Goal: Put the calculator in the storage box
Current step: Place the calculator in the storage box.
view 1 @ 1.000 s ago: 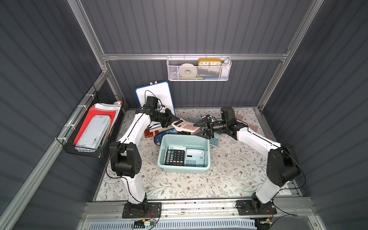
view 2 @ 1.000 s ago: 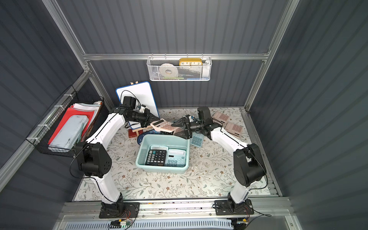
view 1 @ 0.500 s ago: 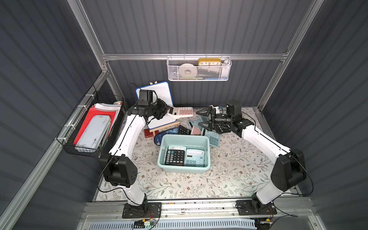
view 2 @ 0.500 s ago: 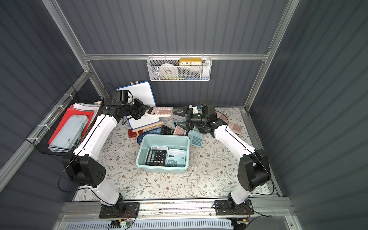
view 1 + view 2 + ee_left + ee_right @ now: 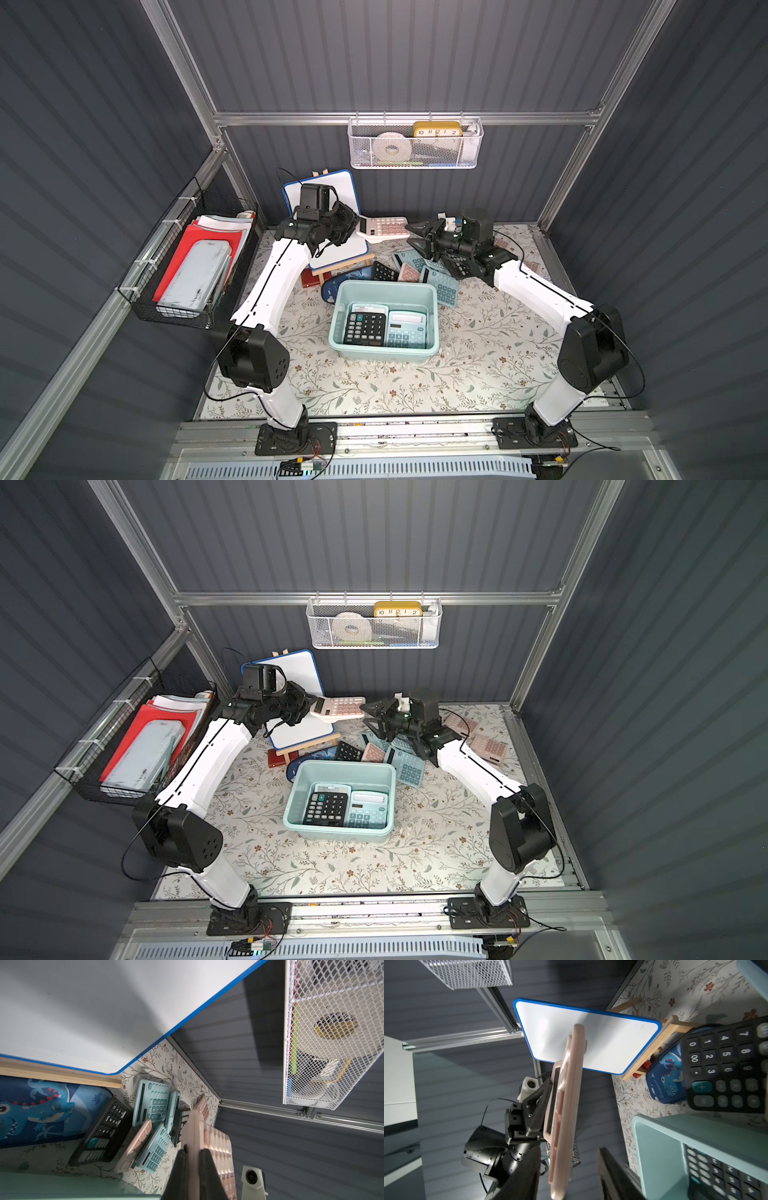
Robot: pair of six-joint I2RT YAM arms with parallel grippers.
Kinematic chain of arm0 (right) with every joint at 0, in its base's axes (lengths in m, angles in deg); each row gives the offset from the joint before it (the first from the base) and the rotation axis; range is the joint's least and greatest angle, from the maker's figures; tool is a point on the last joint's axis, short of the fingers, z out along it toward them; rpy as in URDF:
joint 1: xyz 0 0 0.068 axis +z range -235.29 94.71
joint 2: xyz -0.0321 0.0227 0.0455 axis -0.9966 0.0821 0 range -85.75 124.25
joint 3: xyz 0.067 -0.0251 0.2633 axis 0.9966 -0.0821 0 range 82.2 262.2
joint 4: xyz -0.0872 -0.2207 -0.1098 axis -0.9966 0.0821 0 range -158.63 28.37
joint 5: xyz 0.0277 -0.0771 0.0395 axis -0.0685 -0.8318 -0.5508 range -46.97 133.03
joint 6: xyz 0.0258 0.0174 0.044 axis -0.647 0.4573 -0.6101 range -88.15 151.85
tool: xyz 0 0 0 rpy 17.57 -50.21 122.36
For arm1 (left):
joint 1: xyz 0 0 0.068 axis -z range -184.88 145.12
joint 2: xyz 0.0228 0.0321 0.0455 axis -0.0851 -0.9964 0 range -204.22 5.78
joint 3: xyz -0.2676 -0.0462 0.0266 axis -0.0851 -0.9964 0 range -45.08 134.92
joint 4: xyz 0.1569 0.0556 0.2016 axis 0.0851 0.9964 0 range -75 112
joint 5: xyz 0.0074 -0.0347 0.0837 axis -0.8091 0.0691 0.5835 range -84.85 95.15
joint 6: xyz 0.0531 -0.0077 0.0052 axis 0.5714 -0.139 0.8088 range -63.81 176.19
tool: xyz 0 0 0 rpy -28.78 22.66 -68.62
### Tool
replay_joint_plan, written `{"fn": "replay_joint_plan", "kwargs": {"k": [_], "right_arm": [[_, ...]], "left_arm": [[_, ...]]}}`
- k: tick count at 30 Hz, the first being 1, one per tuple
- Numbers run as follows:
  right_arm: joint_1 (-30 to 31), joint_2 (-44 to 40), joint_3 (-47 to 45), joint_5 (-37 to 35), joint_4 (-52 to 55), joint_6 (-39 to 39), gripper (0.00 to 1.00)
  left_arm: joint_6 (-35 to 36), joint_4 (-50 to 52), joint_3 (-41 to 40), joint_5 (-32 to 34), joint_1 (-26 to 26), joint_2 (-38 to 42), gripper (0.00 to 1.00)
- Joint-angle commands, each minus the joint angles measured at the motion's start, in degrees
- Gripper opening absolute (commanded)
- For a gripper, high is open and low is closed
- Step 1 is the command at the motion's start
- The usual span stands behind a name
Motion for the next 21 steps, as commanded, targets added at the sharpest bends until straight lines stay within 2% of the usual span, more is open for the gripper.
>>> {"fn": "replay_joint_plan", "kwargs": {"k": [1, 10, 15, 16, 17, 18, 20, 21], "right_arm": [[0.78, 1.82, 1.04, -1.82, -3.65, -1.66, 0.43], [0.86, 3.84, 2.92, -1.19, -3.73, -0.82, 0.33], [0.87, 4.34, 3.58, -0.58, -4.57, -0.38, 0.14], [0.87, 4.18, 3.60, -0.49, -4.40, -0.03, 0.12], [0.79, 4.05, 3.53, -0.56, -4.28, 0.31, 0.11], [0.78, 3.68, 3.43, -0.55, -4.05, 0.87, 0.07], [0.43, 3.28, 3.51, 0.01, -2.74, 2.35, 0.05], [0.17, 2.85, 3.59, 0.34, -1.83, 3.45, 0.02]], "left_arm": [[-0.26, -2.49, 0.34, -0.31, 0.12, 1.60, 0.00], [-0.10, -3.20, -0.12, -1.52, 0.25, 1.66, 0.00], [0.16, -2.70, -0.04, -1.88, 0.26, 1.51, 0.00], [0.25, -2.53, 0.09, -2.02, 0.27, 1.43, 0.00], [0.28, -2.33, 0.13, -2.21, 0.22, 1.35, 0.03], [0.33, -2.15, 0.32, -2.48, 0.26, 1.25, 0.10], [0.72, -1.78, 0.67, -3.05, 0.26, 0.99, 0.30], [1.27, -1.12, 1.22, -3.52, 0.26, 0.83, 0.45]]}}
